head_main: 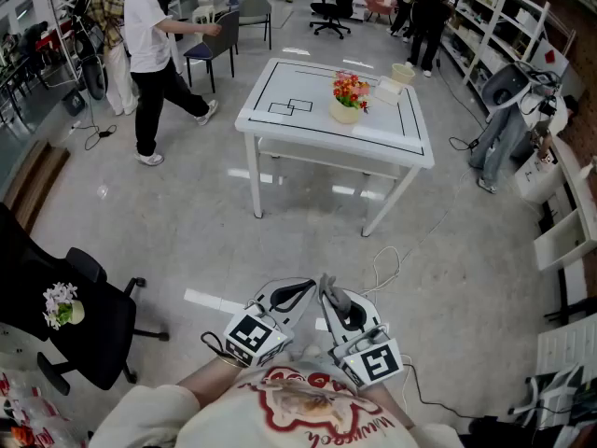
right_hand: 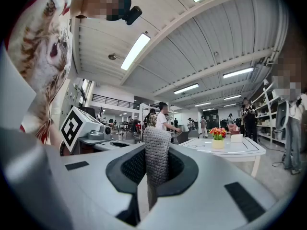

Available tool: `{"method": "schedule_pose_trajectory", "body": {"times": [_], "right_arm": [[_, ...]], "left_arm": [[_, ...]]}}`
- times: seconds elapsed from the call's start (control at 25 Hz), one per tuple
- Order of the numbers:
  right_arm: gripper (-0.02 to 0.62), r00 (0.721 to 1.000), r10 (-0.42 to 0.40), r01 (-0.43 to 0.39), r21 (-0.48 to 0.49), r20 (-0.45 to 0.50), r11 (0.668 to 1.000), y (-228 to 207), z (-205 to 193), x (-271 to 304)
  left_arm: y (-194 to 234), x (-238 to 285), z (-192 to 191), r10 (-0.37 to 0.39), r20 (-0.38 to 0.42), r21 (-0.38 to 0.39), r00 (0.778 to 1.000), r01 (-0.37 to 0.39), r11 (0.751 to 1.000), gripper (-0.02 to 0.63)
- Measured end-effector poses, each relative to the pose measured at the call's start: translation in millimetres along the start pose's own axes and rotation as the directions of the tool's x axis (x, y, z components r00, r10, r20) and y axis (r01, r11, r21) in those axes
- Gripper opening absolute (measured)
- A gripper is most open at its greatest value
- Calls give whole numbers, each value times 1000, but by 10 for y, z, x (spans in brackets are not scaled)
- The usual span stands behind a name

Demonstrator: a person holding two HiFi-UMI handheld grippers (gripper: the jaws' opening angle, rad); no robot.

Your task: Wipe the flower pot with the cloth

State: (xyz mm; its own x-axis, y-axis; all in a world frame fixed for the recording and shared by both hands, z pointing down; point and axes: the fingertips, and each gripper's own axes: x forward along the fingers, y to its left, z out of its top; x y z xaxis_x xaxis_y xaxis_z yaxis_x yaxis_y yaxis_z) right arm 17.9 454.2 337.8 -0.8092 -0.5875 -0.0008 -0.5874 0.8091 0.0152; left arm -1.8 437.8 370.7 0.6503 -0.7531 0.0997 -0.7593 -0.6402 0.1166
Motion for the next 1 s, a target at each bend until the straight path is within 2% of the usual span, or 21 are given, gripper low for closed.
{"method": "schedule_pose_trajectory", "body": {"times": [0.6,1.0], "right_arm": [[26,1000,-2,2,0,6,1000,154,-7,-98],[26,1000,-20,19,48,17,999,74,-19,-140]], "left_arm": [[-117,-140,-44,-9,-4,8,1000,9,1000,3],[-118,-48,-86,-25,-9,-18,1000,24,1000,3]]}}
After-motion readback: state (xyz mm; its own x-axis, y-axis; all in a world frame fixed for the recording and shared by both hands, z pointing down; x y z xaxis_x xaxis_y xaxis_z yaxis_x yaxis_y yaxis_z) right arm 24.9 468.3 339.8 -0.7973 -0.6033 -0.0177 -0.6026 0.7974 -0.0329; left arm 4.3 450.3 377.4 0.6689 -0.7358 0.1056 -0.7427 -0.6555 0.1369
